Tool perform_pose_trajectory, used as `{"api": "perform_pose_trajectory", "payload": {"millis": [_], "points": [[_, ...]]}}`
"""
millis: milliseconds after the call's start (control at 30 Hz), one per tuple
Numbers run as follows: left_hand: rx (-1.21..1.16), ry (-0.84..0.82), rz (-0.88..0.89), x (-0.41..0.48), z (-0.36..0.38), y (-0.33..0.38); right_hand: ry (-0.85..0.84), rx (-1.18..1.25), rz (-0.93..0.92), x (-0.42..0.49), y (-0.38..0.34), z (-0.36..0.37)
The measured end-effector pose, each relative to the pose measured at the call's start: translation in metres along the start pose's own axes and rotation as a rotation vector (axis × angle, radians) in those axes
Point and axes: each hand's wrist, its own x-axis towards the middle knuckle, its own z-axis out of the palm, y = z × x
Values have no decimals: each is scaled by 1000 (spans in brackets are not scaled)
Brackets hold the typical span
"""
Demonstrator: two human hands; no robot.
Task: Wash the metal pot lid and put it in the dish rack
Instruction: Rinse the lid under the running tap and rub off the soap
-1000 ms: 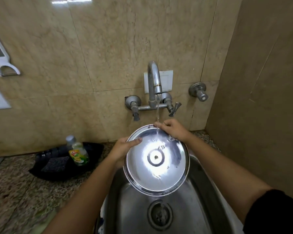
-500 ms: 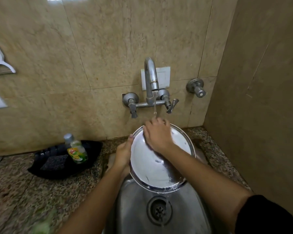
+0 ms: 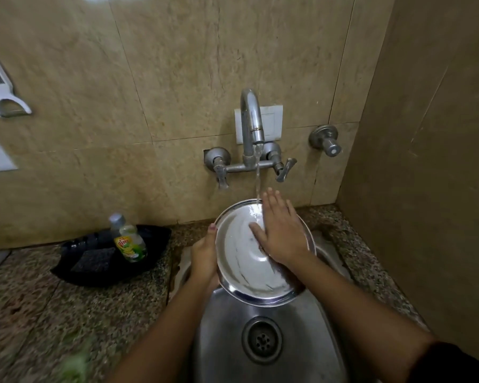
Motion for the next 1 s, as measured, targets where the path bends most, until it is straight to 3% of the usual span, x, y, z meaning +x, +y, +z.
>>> {"api": "perform_pose_trajectory", "payload": {"millis": [133,233,300,433,567,633,700,833,900,1000], "points": [[15,-6,8,-2,7,3,-90,151,-311,-6,-54,1],[-26,53,-8,4,-1,5,-218,138,-468,-48,-38,-2],[4,108,10,11,-10,0,-260,101,-442,-70,-10,-3],[10,109,6,9,-14,-4,-199,-26,-168,-57,31,1],[-25,83,-26,-1,2,-4,-84,1,-5,-3,4,9],[-37,69,-31,1,7,-5,-90,77,-82,12,-26,9],[-59,60,-33,2,9,-2,-143,124,-276,5,-50,7],[-102,79,-18,10,0,0,-245,95,-515,-46,-34,-2],[-77,111,3,16,-7,-1,-236,46,-497,-64,-4,-3],[-20,99,60,16,-12,-4,-192,0,-297,-59,28,-2]]}}
